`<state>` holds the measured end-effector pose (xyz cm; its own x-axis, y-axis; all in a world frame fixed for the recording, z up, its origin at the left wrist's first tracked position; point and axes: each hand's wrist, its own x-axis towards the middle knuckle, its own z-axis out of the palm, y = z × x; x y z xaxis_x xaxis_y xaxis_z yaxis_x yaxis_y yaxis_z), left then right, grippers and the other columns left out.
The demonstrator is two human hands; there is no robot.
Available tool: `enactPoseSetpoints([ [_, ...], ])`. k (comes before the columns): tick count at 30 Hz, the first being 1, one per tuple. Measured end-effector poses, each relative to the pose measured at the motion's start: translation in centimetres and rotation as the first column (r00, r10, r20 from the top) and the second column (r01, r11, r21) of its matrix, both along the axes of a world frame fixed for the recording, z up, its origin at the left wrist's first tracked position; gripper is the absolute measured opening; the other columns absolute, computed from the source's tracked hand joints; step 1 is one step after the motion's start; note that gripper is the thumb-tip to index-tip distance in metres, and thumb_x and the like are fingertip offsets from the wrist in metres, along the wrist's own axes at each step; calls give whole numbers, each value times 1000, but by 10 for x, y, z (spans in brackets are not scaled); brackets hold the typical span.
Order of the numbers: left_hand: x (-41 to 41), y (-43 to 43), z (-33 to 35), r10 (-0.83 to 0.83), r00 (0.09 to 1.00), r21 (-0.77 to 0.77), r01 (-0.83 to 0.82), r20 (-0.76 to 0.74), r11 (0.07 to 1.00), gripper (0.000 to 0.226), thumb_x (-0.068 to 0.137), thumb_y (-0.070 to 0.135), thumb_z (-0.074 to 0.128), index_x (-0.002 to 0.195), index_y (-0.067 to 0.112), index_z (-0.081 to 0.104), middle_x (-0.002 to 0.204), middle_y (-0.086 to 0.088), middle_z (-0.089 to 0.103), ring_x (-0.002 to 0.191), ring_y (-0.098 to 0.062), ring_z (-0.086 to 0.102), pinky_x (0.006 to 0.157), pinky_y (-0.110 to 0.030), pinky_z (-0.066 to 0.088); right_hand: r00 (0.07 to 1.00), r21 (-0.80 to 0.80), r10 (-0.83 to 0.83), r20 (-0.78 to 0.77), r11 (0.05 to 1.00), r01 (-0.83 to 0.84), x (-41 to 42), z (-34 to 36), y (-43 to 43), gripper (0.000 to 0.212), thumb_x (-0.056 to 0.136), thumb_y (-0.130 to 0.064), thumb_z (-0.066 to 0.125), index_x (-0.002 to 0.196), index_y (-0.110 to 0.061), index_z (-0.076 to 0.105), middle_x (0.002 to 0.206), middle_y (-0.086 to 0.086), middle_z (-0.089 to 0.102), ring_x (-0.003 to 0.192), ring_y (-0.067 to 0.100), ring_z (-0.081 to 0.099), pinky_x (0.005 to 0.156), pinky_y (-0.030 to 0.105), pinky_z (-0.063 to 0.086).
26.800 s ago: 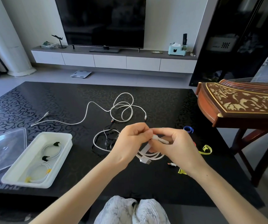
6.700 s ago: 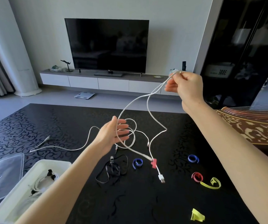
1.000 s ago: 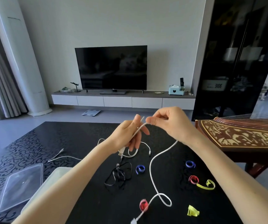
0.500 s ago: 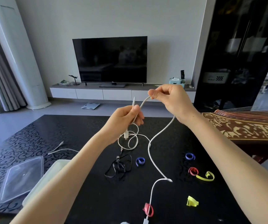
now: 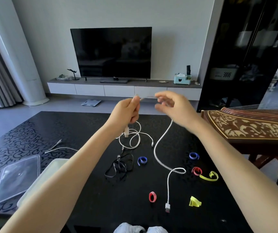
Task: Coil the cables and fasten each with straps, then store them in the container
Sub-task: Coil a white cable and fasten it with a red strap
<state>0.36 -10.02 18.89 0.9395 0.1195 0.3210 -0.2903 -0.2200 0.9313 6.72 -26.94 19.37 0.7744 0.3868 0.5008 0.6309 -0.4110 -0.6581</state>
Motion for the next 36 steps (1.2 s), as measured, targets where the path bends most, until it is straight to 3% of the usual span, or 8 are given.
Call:
enactPoseSetpoints([
  [3,0,-1,-6,-130,988,-287,100,-88,953,41,101,34,35,66,13,40,48,7,27,39,-9,23,40,-19,24,992,31,-19,-125,999,23,2,-31,-2,24,92,-14,58,117,-14,59,92,-2,63,82,10,61,78,21,50],
  [8,-1,10,2,-459,888,-683,323,-21,655,49,101,36,31,70,9,58,43,8,30,30,-2,26,32,-14,22,964,180,-86,-250,975,133,-1,-49,1,23,97,-21,51,84,-7,65,60,5,60,45,9,53,48,22,46],
  [11,-8,15,7,-576,813,-647,484,83,590,36,92,18,38,93,2,70,51,5,41,36,-1,37,36,-11,27,967,168,-134,-217,971,173,-9,-43,4,30,98,-25,50,80,-6,66,47,-1,51,33,3,44,41,12,36],
  [14,-13,11,13,-559,822,-521,524,105,673,32,91,11,41,116,3,59,59,1,54,52,-8,52,50,-13,43,966,138,-127,-225,977,160,-20,-34,8,34,98,-26,48,75,-8,67,40,-7,46,30,2,42,39,9,33],
  [20,-14,0,33,-298,946,-393,323,126,861,25,95,19,42,89,4,61,69,-5,71,80,-18,71,74,-23,56,910,165,-3,-415,983,79,-38,-12,18,38,99,-28,46,77,-6,67,37,-4,40,28,4,31,33,15,25],
  [24,-10,-1,42,-43,998,-176,52,54,983,35,100,27,41,78,6,58,57,-2,67,65,-16,70,61,-19,54,889,173,16,-459,982,72,-39,1,18,32,98,-17,43,85,-3,68,38,-4,37,31,7,25,35,19,20],
  [32,-8,9,40,-266,957,-342,213,-118,915,62,98,51,19,88,4,58,38,4,27,28,-7,23,43,-22,13,926,149,-33,-376,984,96,-38,16,5,30,97,-8,40,82,-12,65,44,-6,38,34,3,28,36,18,24],
  [36,-9,12,45,-504,863,-560,403,-31,724,75,93,59,16,81,4,65,33,6,27,24,-2,22,30,-15,12,929,96,-44,-368,992,85,-41,14,9,31,95,-8,40,79,-12,66,34,-11,37,29,3,27,35,18,24],
])
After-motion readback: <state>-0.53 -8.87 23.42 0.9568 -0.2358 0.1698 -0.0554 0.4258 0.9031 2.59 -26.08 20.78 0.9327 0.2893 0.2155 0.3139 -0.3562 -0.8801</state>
